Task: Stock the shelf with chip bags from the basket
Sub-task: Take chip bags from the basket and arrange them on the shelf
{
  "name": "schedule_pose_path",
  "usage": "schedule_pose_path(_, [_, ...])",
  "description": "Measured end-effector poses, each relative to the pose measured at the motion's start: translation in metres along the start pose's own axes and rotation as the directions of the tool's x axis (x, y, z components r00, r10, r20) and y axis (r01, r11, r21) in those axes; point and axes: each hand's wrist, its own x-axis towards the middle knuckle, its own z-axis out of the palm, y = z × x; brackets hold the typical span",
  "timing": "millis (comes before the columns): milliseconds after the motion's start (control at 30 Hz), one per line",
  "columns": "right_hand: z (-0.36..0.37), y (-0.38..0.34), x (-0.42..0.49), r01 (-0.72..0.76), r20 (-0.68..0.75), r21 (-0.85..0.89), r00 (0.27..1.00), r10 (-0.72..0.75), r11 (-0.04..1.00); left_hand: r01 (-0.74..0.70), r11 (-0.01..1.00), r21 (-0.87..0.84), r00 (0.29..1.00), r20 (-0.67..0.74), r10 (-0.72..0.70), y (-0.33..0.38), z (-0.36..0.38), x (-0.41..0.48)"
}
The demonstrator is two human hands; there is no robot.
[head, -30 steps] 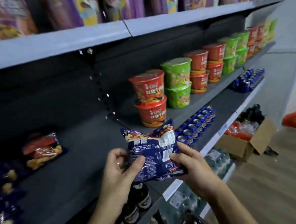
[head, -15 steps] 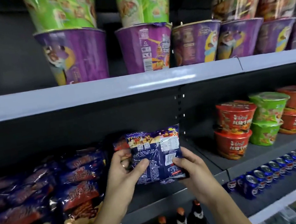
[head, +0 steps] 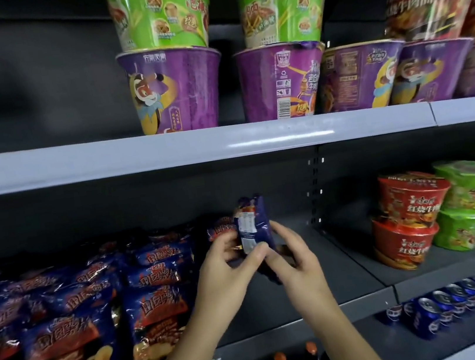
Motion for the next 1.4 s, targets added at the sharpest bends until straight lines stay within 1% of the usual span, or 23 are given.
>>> schedule_pose_path(67, [0.003, 0.003, -0.004, 0.052, 0.04, -0.093, 0.998, -0.048, 0.994, 0.032, 0.995, -0.094, 0.998, 0.056, -0.027, 0.003, -0.002, 0.003])
schedule_pose_path(133, [0.006, 0.004, -0.007, 0.084, 0.064, -0.085, 0.995, -0.079, 0.993, 0.073, 0.979, -0.19, 0.995, 0.087, -0.057, 0.006, -0.003, 0.005])
schedule_pose_path(200, [0.006, 0.005, -0.008, 0.11, 0.06, -0.068, 0.993, -0.106, 0.992, 0.106, 0.961, -0.255, 0.992, 0.092, -0.085, 0.004, -0.004, 0.008])
schedule_pose_path(233, [0.005, 0.005, -0.008, 0.112, 0.038, -0.061, 0.993, -0.11, 0.992, 0.114, 0.956, -0.27, 0.992, 0.085, -0.095, 0.002, -0.005, 0.01])
schedule_pose_path(300, [0.002, 0.006, -0.007, 0.086, -0.067, -0.03, 0.994, -0.088, 0.996, 0.132, 0.952, -0.275, 0.991, 0.062, -0.119, -0.004, -0.008, 0.013])
schedule_pose_path(367, [-0.002, 0.009, -0.002, 0.045, -0.192, -0.055, 0.98, -0.055, 0.997, 0.153, 0.943, -0.297, 0.988, 0.063, -0.14, -0.009, -0.012, 0.014])
schedule_pose_path(400, [-0.005, 0.01, 0.0, 0.01, -0.226, -0.082, 0.974, -0.028, 0.997, 0.157, 0.94, -0.303, 0.987, 0.075, -0.141, -0.01, -0.014, 0.014])
schedule_pose_path(467, [-0.009, 0.011, 0.004, -0.078, -0.215, -0.099, 0.975, 0.055, 0.992, 0.15, 0.946, -0.289, 0.987, 0.102, -0.126, -0.012, -0.015, 0.013])
schedule_pose_path(567, [-0.011, 0.014, 0.006, -0.15, -0.163, -0.039, 0.976, 0.142, 0.988, 0.151, 0.957, -0.248, 0.986, 0.105, -0.128, -0.017, -0.014, 0.011])
schedule_pose_path(733, [-0.008, 0.037, 0.011, -0.214, -0.231, -0.049, 0.953, 0.197, 0.976, 0.228, 0.96, -0.163, 0.973, 0.079, -0.218, -0.033, -0.009, 0.009])
schedule_pose_path(867, [-0.006, 0.055, 0.016, -0.257, -0.255, -0.058, 0.938, 0.235, 0.965, 0.243, 0.968, -0.057, 0.97, 0.031, -0.242, -0.05, -0.006, 0.013])
schedule_pose_path(933, [-0.003, 0.063, 0.021, -0.274, -0.265, -0.045, 0.93, 0.253, 0.961, 0.242, 0.969, -0.045, 0.97, -0.005, -0.243, -0.058, -0.004, 0.015])
schedule_pose_path(1133, [0.014, 0.09, 0.046, -0.312, -0.266, -0.049, 0.92, 0.288, 0.949, 0.255, 0.964, -0.079, 0.962, -0.084, -0.261, -0.083, 0.003, 0.021])
schedule_pose_path(1233, [0.022, 0.102, 0.058, -0.334, -0.253, -0.049, 0.916, 0.312, 0.941, 0.279, 0.959, -0.056, 0.954, -0.096, -0.283, -0.094, 0.007, 0.031])
schedule_pose_path(1333, [0.031, 0.113, 0.069, -0.355, -0.231, -0.063, 0.914, 0.332, 0.933, 0.332, 0.942, -0.052, 0.937, -0.1, -0.336, -0.103, 0.008, 0.042])
schedule_pose_path(1400, [0.037, 0.121, 0.076, -0.364, -0.225, -0.087, 0.914, 0.337, 0.927, 0.327, 0.944, -0.038, 0.938, -0.107, -0.329, -0.111, 0.009, 0.049])
